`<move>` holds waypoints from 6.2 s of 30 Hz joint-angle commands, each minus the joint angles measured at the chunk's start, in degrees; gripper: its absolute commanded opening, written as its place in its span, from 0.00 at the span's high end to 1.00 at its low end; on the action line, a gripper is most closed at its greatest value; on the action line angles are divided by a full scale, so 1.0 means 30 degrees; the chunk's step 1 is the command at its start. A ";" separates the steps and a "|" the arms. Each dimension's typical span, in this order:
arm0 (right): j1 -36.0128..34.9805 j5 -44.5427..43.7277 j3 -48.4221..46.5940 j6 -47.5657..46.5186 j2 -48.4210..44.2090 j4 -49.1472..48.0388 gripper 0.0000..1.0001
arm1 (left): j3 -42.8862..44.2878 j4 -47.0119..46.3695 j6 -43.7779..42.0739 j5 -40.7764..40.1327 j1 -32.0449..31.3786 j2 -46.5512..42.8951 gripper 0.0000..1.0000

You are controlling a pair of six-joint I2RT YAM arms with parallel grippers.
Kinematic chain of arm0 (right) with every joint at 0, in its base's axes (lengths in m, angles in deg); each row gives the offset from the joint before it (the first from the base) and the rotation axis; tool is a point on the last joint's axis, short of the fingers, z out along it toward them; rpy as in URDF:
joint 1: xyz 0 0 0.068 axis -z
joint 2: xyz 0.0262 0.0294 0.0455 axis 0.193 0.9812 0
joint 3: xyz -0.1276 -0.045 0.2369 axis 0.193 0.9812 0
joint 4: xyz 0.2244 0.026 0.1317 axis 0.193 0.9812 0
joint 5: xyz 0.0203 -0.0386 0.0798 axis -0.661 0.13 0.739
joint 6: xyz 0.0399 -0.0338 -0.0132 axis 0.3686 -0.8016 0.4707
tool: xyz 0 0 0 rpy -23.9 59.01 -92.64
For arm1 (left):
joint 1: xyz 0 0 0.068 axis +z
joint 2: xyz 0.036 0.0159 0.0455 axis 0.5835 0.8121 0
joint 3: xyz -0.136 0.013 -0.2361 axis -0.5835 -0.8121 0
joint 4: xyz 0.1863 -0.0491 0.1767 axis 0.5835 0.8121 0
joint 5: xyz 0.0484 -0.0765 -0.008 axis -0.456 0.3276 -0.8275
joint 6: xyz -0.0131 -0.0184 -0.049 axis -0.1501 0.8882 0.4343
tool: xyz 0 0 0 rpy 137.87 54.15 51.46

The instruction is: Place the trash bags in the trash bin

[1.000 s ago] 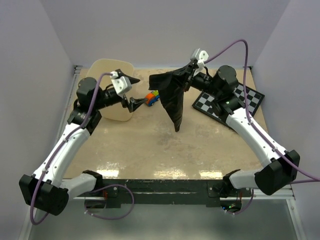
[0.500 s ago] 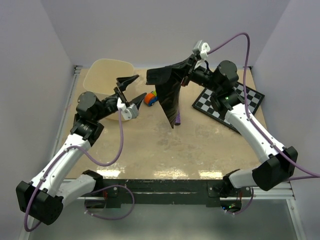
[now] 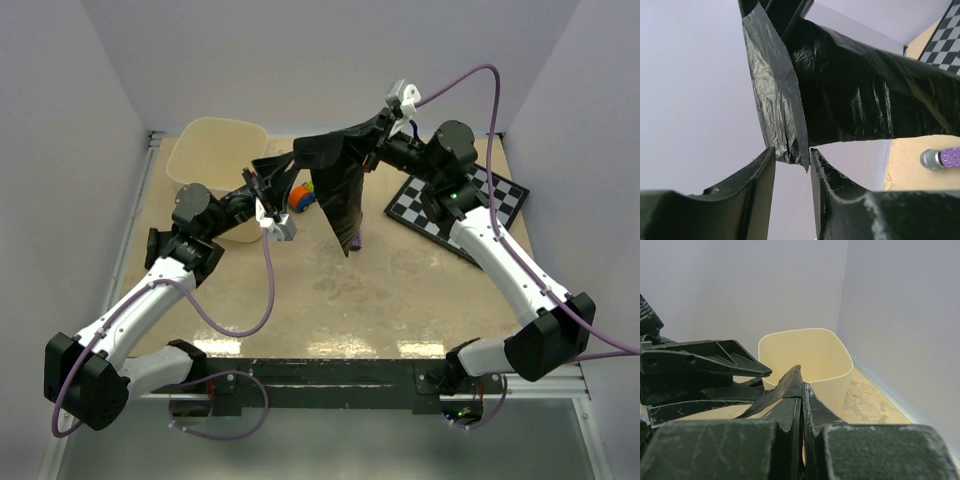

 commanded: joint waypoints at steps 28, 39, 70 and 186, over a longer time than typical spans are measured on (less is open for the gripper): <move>0.0353 0.4398 0.2067 -0.7793 -0.2873 0.5366 0.10 | 0.9189 1.4954 0.2318 0.2109 0.0037 0.2283 1.00; 0.0294 0.5190 0.1426 -0.6767 -0.2317 0.4627 0.20 | 0.9423 1.4721 0.3109 0.1173 0.0037 0.2429 1.00; -0.2137 -0.2720 0.1044 -0.1777 0.0877 0.2718 0.73 | 1.1592 1.3870 0.6977 -0.4718 0.0008 0.4510 1.00; -0.2694 -0.3484 -0.2354 -1.8948 -0.0091 1.0159 1.00 | 2.1267 3.0314 -0.1461 0.3663 0.0946 0.9258 0.39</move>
